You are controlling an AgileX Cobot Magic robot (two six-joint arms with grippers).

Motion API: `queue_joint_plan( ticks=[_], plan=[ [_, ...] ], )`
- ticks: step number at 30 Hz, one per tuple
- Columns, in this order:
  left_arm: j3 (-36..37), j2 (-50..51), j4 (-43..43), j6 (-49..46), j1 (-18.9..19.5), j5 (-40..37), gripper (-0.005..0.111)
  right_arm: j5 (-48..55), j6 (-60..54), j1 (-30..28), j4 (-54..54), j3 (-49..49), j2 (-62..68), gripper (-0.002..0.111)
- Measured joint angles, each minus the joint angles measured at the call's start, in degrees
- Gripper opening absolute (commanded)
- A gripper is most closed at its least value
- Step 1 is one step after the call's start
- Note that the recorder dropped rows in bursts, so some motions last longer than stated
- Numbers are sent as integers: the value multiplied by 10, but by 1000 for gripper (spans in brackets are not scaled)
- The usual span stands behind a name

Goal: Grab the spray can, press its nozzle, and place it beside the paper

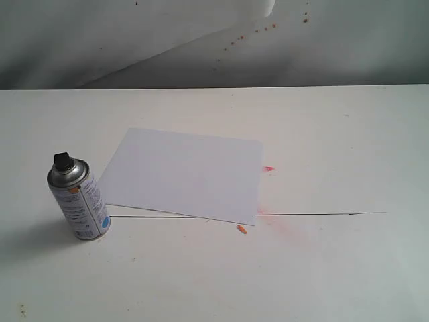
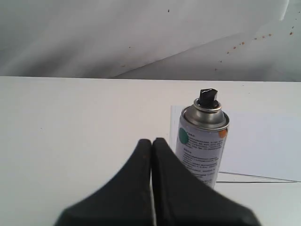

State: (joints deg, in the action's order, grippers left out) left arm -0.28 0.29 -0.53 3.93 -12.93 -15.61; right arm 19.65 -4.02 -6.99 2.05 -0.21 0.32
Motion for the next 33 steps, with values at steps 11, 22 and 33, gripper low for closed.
queue_joint_plan(
  ticks=[11, 22, 33],
  plan=[
    [0, 0, -10, 1, 0, 156, 0, 0, 0, 0, 0, 0, 0, 1],
    [0, -1, -35, 18, 0, 388, 0, 0, 0, 0, 0, 0, 0, 1],
    [-208, 152, -6, 26, 0, 267, 0, 0, 0, 0, 0, 0, 0, 1]
  ],
)
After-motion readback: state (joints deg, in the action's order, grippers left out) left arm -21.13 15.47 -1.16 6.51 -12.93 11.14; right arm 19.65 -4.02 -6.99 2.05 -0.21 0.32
